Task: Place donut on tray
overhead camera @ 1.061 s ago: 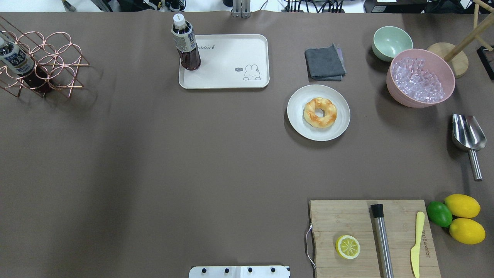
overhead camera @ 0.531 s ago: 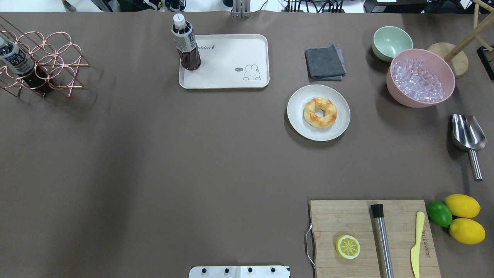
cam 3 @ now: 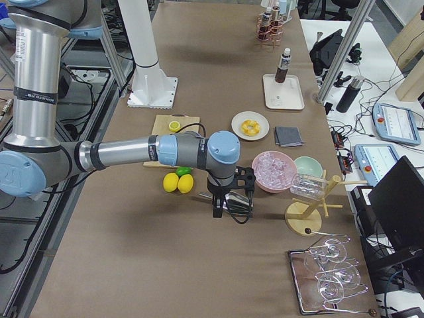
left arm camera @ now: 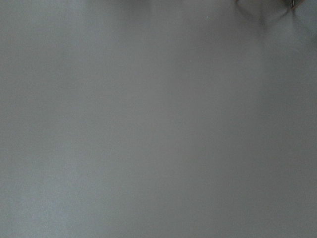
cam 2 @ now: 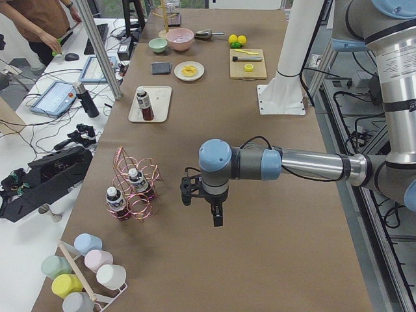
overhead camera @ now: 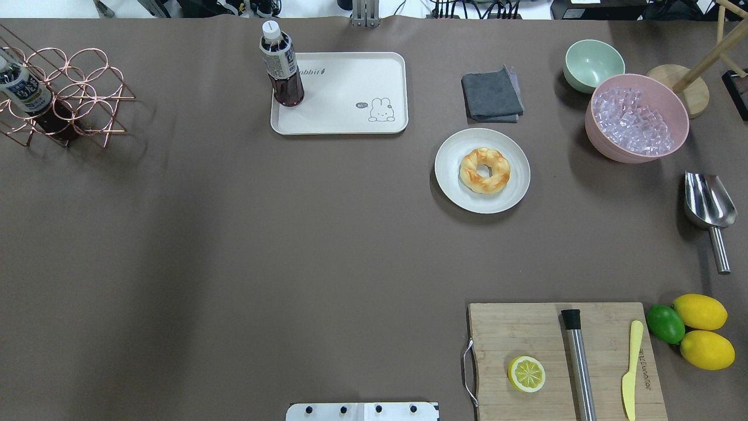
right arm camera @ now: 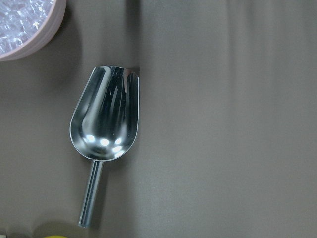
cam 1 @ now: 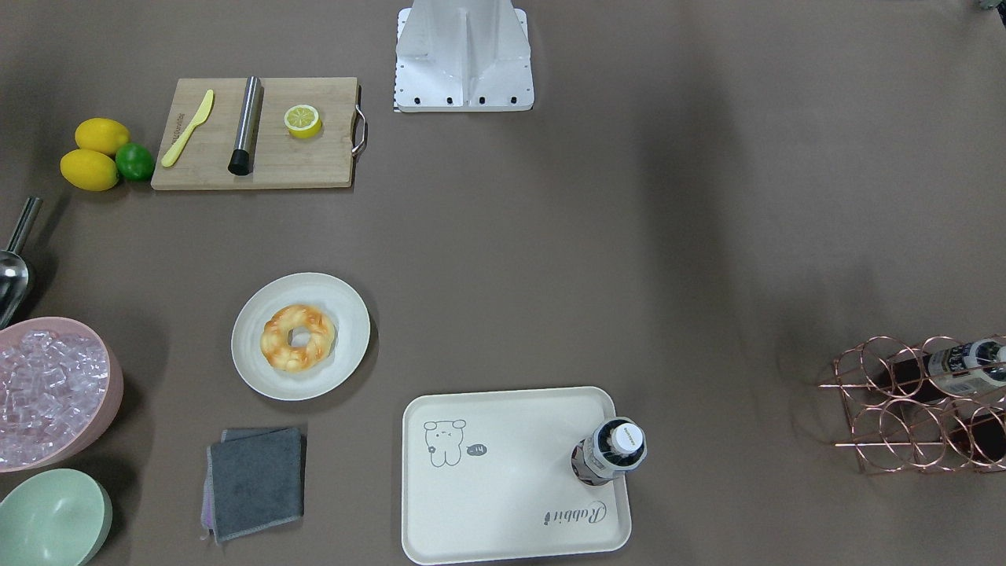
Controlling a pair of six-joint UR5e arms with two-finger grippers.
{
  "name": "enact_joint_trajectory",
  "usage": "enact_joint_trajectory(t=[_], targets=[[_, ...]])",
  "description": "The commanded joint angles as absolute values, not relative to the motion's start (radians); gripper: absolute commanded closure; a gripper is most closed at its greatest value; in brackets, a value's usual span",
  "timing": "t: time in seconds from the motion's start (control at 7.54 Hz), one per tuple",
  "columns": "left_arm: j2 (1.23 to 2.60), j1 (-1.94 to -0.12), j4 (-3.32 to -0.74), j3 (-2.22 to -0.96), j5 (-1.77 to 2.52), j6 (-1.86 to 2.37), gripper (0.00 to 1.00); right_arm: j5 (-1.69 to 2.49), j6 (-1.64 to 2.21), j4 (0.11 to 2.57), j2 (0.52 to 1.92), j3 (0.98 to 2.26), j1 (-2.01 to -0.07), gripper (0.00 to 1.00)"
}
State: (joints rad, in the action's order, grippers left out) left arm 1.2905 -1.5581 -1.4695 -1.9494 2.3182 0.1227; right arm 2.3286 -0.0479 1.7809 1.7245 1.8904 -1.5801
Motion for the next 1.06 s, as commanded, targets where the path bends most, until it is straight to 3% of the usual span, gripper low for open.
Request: enact_joint_trajectory(t=[0.0,0.93], targets=[[1.29,-1.559,-1.47,-1.95,2.318,0.123,0.02,2.329,-0.049,1.781,1.73,1.888,-1.582,0.0],[1.289,-1.56,-1.47,-1.951,2.318,0.123,0.02,2.312,-0.041,1.781,1.733,1.884,-1.58,0.0]])
